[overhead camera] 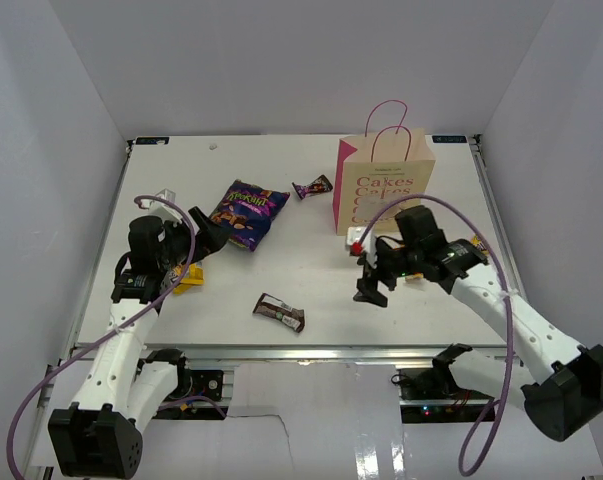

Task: Place the snacks into the paper bag

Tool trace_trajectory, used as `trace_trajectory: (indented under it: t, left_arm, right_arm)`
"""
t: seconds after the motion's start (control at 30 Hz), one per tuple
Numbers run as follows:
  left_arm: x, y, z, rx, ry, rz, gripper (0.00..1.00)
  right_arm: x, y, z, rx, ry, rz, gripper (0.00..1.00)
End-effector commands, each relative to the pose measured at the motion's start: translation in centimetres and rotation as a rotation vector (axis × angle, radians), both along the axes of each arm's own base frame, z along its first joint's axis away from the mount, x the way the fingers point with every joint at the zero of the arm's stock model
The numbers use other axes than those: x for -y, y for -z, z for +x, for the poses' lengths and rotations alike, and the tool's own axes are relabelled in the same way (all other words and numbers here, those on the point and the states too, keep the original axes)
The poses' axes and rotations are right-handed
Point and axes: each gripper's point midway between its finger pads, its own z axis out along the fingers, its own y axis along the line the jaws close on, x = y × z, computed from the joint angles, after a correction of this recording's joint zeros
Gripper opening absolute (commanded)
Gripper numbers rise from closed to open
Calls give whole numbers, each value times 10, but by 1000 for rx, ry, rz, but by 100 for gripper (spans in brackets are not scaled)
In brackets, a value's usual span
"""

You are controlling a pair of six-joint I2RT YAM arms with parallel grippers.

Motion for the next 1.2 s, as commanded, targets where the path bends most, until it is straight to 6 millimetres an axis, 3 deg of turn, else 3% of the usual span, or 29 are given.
trace_trajectory:
  t: [0.0, 0.03, 0.13, 0.17, 0.23, 0.33, 0.37, 0.4, 0.5, 0.6, 0.73, 0.9, 0.93, 1.0, 1.07, 1.13, 1.17]
  left_arm:
    - [2, -3, -8, -14, 0, -21, 98]
    - [0, -1, -10, -22, -15, -18, 98]
    - [-3, 1, -17, -45, -40, -28, 98]
    - [-5, 4, -19, -55, -55, -28, 98]
    - [-7, 5, -28, -69, -75, -40, 98]
    - [-13, 7, -39, -87, -115, -35, 98]
    - [-17, 5, -40, -82, -137, -25, 98]
    - [-19, 5, -46, -94, -150, -19, 98]
    - [-26, 5, -53, -112, -188, -3, 98]
    - [-29, 6, -57, -117, -207, 2, 98]
    - [-33, 7, -58, -126, -230, 9, 98]
    - [-37, 9, -56, -131, -256, 10, 98]
    - [-37, 9, -55, -131, -256, 12, 98]
    - [-37, 9, -53, -128, -255, 11, 98]
    - [-34, 10, -51, -133, -243, 7, 98]
    - [-33, 10, -48, -127, -236, 4, 98]
    - [-32, 9, -47, -121, -229, -1, 98]
  right_arm:
    - [-30, 22, 0, 49, -28, -87, 94]
    - [-40, 32, 0, 37, -31, -113, 95]
    - [-80, 36, -9, 21, -24, -111, 97]
    - [-96, 50, -15, 6, -23, -151, 97]
    - [-128, 45, -13, -10, 23, -117, 96]
    - [-169, 83, -20, -78, 44, -190, 96]
    - [-188, 73, -20, -73, 49, -163, 98]
    - [-203, 81, -20, -92, 64, -163, 98]
    - [-219, 92, -9, -44, 117, -162, 100]
    - [-223, 115, 5, -39, 179, -229, 94]
    - [-213, 142, 0, -72, 181, -317, 83]
    - [-197, 154, -9, -92, 175, -352, 55]
    - [-197, 152, -12, -94, 161, -348, 52]
    - [-194, 150, -15, -91, 125, -350, 36]
    - [-197, 135, -21, -89, 66, -311, 24]
    - [-200, 108, -21, -54, -29, -245, 20]
    - [-196, 84, -11, 3, -73, -205, 20]
